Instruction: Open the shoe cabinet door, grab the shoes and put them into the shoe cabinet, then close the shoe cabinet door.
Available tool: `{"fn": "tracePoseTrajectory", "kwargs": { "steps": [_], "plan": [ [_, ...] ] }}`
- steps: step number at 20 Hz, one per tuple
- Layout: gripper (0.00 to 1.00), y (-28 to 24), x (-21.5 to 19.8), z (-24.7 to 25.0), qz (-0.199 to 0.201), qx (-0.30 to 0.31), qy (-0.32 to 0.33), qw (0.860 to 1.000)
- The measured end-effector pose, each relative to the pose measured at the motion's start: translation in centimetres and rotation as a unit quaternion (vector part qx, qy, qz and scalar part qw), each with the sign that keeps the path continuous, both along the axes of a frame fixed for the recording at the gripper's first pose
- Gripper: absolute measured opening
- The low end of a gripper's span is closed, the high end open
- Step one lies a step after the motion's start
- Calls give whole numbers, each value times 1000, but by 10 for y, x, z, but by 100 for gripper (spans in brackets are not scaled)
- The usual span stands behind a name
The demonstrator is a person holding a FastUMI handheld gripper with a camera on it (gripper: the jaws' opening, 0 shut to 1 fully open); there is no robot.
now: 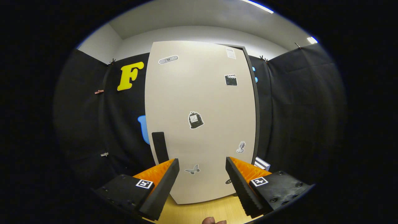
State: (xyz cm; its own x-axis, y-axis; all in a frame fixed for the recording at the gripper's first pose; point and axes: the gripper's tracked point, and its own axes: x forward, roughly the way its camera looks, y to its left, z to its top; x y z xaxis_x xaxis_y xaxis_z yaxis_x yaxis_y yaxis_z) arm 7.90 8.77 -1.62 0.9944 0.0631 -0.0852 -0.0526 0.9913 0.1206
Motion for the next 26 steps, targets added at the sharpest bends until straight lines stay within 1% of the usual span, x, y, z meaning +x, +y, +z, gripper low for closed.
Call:
{"fn": "tracePoseTrajectory", "kwargs": {
  "steps": [20,26],
  "plan": [
    [98,-2,0,8,2,-3,-5,1000],
    [98,1,-6,11,6,-8,-9,1000]
  ]
}}
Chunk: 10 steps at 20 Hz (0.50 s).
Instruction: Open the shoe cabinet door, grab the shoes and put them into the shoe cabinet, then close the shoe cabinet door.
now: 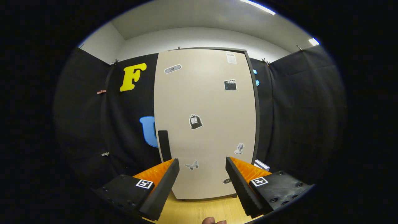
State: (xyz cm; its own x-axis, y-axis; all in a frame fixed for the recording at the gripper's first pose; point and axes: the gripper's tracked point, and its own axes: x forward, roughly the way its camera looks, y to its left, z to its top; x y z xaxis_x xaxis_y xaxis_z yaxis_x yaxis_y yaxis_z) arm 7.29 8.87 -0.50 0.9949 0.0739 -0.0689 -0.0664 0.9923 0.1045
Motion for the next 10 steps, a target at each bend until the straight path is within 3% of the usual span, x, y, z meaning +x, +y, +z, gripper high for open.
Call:
{"fn": "tracePoseTrajectory", "kwargs": {
  "steps": [10],
  "plan": [
    [97,-2,-5,2,-2,-4,-2,1000]
  ]
}}
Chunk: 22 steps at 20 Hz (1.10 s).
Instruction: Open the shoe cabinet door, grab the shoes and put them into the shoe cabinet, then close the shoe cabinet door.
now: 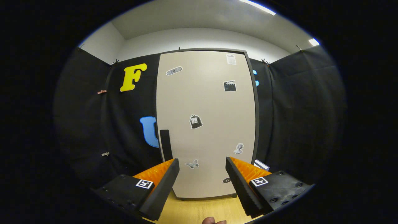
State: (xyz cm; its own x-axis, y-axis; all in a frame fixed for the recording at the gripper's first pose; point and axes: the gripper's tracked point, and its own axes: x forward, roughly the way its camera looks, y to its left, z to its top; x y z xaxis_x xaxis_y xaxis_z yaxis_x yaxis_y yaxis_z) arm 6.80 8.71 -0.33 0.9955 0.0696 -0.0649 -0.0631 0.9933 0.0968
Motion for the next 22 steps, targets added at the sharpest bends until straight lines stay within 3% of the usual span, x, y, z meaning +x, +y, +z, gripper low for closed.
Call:
{"fn": "tracePoseTrajectory", "kwargs": {
  "steps": [22],
  "plan": [
    [97,8,9,-4,1,-4,-3,1000]
  ]
}}
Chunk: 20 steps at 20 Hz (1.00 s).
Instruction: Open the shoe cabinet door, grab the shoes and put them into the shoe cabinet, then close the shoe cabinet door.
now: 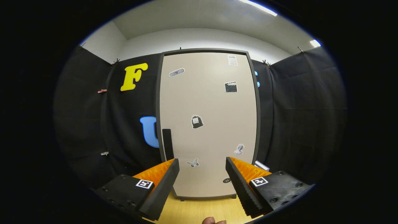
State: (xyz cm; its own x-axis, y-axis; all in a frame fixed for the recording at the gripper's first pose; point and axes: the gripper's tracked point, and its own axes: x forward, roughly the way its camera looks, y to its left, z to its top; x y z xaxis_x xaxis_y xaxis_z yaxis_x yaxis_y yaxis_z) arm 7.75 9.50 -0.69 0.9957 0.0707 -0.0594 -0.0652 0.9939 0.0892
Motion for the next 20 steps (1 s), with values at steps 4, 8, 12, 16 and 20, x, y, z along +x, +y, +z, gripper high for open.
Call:
{"fn": "tracePoseTrajectory", "kwargs": {
  "steps": [4,8,12,16,20],
  "plan": [
    [98,1,1,1,2,-2,-2,1000],
    [97,-1,2,2,3,-2,-4,1000],
    [98,0,3,0,7,-5,-4,1000],
    [97,0,3,-3,10,-6,-1,1000],
    [98,-7,3,-3,7,-7,0,1000]
  ]
}}
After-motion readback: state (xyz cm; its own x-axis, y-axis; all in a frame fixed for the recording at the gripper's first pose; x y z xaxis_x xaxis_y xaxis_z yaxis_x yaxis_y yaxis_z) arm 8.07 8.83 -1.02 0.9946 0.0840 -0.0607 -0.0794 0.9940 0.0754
